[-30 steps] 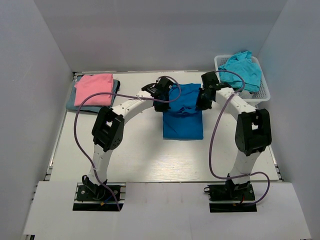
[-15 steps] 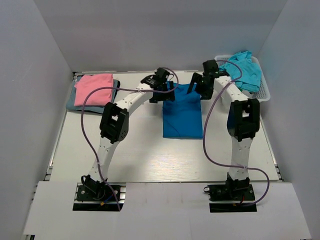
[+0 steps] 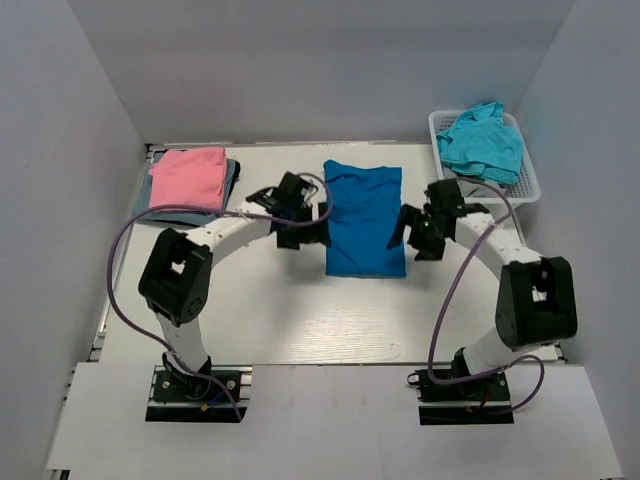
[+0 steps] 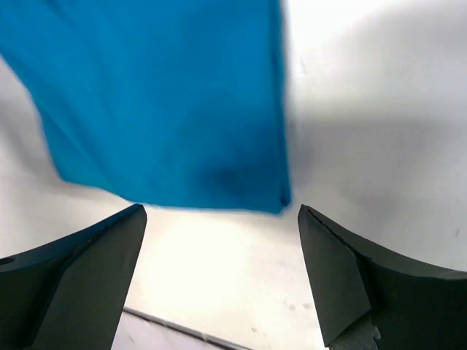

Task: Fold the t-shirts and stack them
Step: Grab one side of the 2/3 rectangular tshirt with both arms

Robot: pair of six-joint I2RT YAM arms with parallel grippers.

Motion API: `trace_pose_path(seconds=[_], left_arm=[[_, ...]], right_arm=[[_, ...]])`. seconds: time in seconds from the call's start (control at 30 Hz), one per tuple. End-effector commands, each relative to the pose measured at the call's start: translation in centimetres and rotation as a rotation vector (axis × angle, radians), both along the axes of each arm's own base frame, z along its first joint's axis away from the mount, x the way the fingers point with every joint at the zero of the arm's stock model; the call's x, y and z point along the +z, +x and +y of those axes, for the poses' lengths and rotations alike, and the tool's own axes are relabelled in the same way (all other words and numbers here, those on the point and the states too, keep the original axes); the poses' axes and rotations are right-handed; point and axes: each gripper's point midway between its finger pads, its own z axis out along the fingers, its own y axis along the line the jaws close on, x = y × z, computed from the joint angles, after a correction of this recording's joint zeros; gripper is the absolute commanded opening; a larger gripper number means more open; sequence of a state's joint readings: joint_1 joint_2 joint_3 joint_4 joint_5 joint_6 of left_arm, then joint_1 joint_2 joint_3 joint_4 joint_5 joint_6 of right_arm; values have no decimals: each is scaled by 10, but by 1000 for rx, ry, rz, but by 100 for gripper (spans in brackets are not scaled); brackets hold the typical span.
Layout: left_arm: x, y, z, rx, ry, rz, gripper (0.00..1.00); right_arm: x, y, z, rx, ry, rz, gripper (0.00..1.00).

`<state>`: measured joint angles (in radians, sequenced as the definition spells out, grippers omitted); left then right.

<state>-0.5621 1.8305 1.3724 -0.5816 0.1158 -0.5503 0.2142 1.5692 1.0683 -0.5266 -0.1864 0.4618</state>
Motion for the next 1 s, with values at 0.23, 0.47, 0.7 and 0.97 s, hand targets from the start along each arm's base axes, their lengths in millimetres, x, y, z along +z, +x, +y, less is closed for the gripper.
trace_pose_path(seconds=[0.23,0.47,0.7,0.97], left_arm=[[-37,-58,-39,-156,-38,44,93],[-61,-61,-48,-197,-18,66,70],[-76,-71,-47,-193,-18,89,52],[-80,-71,-43,-183,31,135,0]], right_arm=[[-36,-43,-1,32,91,43,90],[-58,-50,1,59,103,90,87],[-77,-54,-1,42,90,122,49],[-81,-56,-7,27,59,137,0]])
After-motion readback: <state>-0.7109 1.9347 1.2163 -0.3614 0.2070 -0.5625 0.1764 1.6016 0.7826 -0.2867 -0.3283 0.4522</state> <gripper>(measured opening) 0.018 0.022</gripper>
